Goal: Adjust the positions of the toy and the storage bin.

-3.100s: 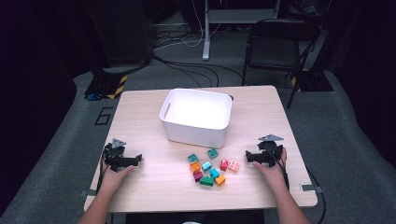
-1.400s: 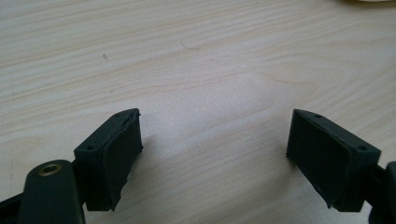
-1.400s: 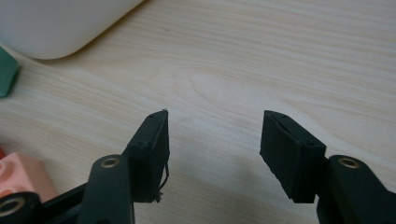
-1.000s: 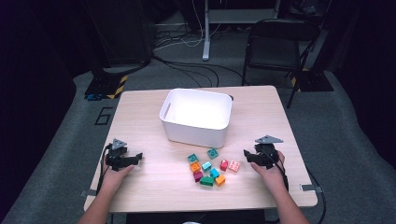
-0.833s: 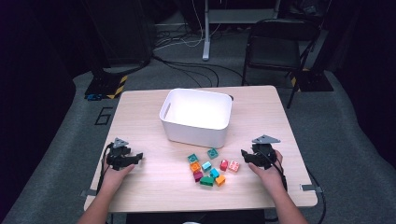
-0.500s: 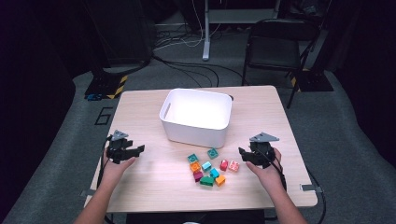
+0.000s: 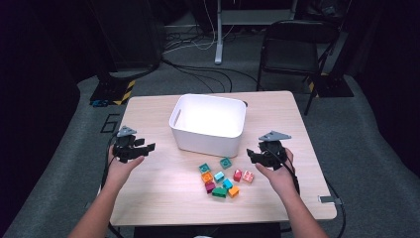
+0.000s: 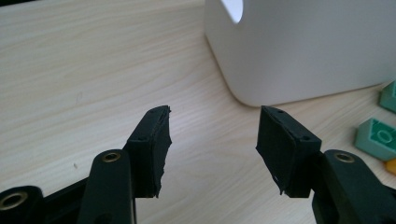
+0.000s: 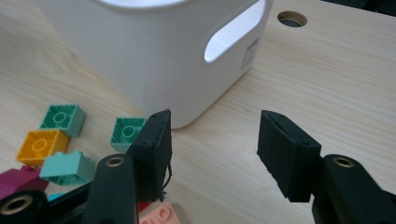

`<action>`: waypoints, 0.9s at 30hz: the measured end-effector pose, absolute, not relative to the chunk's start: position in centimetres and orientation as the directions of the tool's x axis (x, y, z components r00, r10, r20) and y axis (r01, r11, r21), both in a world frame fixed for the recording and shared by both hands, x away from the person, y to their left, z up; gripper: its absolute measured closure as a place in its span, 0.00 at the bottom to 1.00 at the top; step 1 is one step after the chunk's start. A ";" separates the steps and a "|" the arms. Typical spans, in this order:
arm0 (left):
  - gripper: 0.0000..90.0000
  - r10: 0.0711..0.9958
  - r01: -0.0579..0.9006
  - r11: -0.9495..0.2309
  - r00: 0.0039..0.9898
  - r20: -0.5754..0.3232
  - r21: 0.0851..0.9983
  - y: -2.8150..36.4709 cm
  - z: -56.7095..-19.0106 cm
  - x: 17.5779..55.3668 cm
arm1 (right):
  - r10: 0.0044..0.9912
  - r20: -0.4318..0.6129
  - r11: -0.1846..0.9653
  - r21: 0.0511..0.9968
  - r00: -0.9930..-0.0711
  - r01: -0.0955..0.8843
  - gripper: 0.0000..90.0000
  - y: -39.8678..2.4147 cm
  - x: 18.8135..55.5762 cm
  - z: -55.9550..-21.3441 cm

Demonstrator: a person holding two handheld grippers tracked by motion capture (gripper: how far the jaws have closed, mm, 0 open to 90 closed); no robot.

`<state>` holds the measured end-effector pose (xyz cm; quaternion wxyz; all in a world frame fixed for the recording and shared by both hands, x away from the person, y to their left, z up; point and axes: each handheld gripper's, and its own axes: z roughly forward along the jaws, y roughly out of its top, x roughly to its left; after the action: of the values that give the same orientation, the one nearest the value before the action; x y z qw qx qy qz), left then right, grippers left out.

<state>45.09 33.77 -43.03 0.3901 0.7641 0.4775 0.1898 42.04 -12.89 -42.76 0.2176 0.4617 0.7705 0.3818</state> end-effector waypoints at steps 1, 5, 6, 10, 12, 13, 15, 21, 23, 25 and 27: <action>0.49 0.876 0.579 -0.235 0.474 -0.087 0.781 33.6 -42.7 45.2 | 0.878 0.025 0.275 0.791 -0.478 0.546 0.49 -12.9 42.1 -42.6; 0.48 0.868 0.558 -0.241 0.489 -0.080 0.794 32.9 -41.3 45.8 | 0.878 0.029 0.271 0.793 -0.478 0.545 0.49 -12.7 42.3 -42.1; 0.48 0.866 0.559 -0.247 0.495 -0.079 0.792 32.6 -40.9 46.0 | 0.879 0.027 0.270 0.794 -0.476 0.544 0.49 -12.6 42.3 -41.9; 0.48 0.855 0.544 -0.257 0.513 -0.074 0.799 31.6 -39.8 46.5 | 0.877 0.042 0.255 0.803 -0.478 0.539 0.49 -12.6 42.8 -40.8; 0.48 0.852 0.534 -0.259 0.519 -0.070 0.805 31.2 -39.3 46.8 | 0.876 0.042 0.255 0.805 -0.481 0.536 0.49 -12.6 42.9 -40.4; 0.48 0.849 0.530 -0.261 0.524 -0.070 0.807 31.0 -39.0 47.0 | 0.876 0.045 0.252 0.805 -0.480 0.537 0.49 -12.5 43.0 -40.2; 0.48 0.849 0.532 -0.247 0.522 -0.083 0.810 30.7 -38.4 47.5 | 0.876 0.046 0.246 0.813 -0.480 0.527 0.49 -12.3 43.1 -39.3; 0.45 0.848 0.549 -0.187 0.509 -0.149 0.814 30.2 -37.7 48.9 | 0.867 0.039 0.258 0.817 -0.497 0.516 0.49 -11.0 43.4 -38.8; 0.45 0.850 0.558 -0.193 0.507 -0.147 0.807 29.8 -37.7 49.4 | 0.864 0.033 0.267 0.816 -0.502 0.513 0.48 -10.6 43.4 -38.6; 0.45 0.850 0.557 -0.197 0.507 -0.142 0.807 29.6 -37.8 49.6 | 0.863 0.033 0.267 0.817 -0.504 0.511 0.48 -10.5 43.5 -38.6; 0.45 0.849 0.562 -0.209 0.511 -0.137 0.800 29.2 -37.9 50.2 | 0.860 0.039 0.263 0.820 -0.509 0.508 0.47 -10.3 43.6 -38.4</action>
<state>50.20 29.20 -37.88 0.4238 0.7589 0.4647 0.1690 43.55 -10.25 -38.40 0.2142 0.4466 0.7654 0.4109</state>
